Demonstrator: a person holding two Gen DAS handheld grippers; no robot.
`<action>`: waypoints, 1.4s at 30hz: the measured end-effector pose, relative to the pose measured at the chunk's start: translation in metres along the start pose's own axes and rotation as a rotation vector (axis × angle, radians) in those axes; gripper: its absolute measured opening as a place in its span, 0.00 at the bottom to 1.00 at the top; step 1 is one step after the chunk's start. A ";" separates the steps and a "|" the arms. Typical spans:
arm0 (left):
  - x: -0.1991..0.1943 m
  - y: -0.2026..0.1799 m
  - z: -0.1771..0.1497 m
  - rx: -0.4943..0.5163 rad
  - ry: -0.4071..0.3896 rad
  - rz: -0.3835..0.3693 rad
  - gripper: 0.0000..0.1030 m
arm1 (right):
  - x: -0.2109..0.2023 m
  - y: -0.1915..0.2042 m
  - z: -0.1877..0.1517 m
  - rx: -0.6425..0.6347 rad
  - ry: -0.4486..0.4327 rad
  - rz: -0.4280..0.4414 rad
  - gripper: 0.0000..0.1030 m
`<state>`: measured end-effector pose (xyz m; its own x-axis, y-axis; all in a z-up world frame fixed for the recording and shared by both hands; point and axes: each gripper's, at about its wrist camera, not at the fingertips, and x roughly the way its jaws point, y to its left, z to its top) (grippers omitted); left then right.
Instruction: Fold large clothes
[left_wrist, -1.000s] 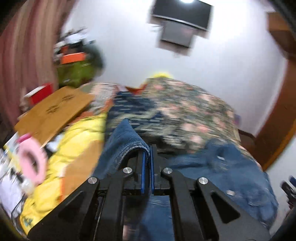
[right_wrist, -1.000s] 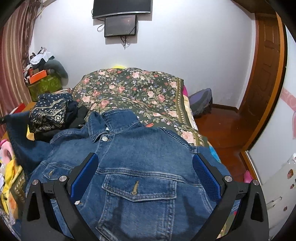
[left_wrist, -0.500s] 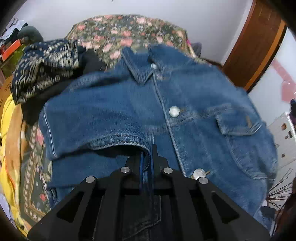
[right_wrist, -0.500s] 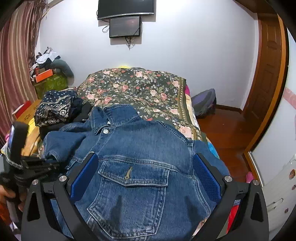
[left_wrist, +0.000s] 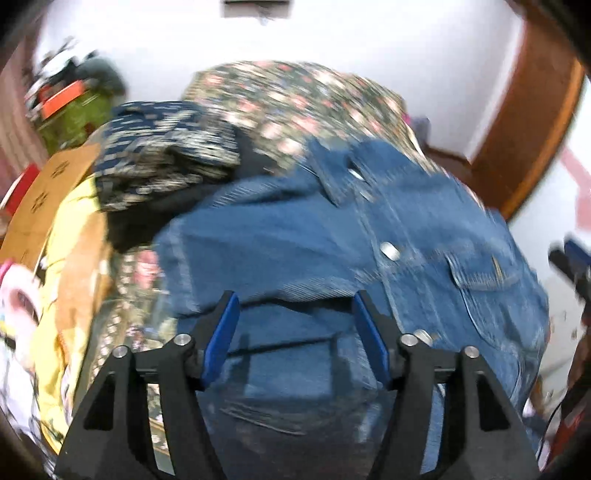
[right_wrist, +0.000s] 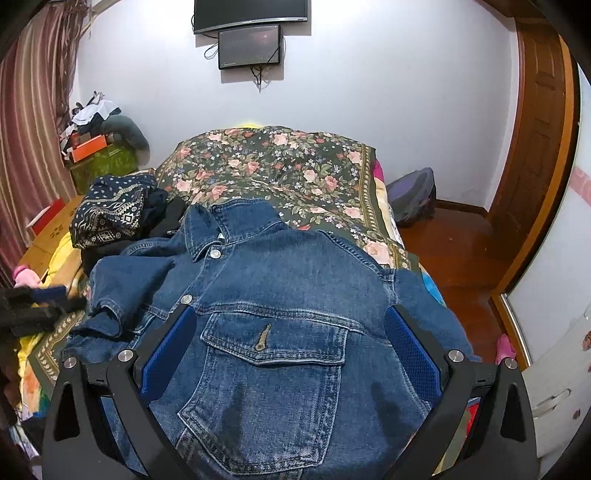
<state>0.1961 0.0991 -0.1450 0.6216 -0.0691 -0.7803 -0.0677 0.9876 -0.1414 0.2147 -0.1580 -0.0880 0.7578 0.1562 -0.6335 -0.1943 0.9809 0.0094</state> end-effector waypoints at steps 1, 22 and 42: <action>-0.002 0.014 0.002 -0.042 -0.014 0.016 0.63 | 0.001 0.001 0.000 -0.003 0.002 0.000 0.98; 0.131 0.154 -0.030 -0.766 0.228 -0.282 0.63 | 0.020 0.003 -0.001 -0.046 0.056 -0.047 0.98; -0.024 -0.015 0.103 -0.029 -0.210 -0.015 0.10 | -0.005 -0.038 -0.001 0.030 -0.032 -0.067 0.98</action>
<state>0.2624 0.1005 -0.0612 0.7714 -0.0501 -0.6344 -0.0777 0.9820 -0.1720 0.2171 -0.1958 -0.0858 0.7880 0.0932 -0.6086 -0.1240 0.9922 -0.0087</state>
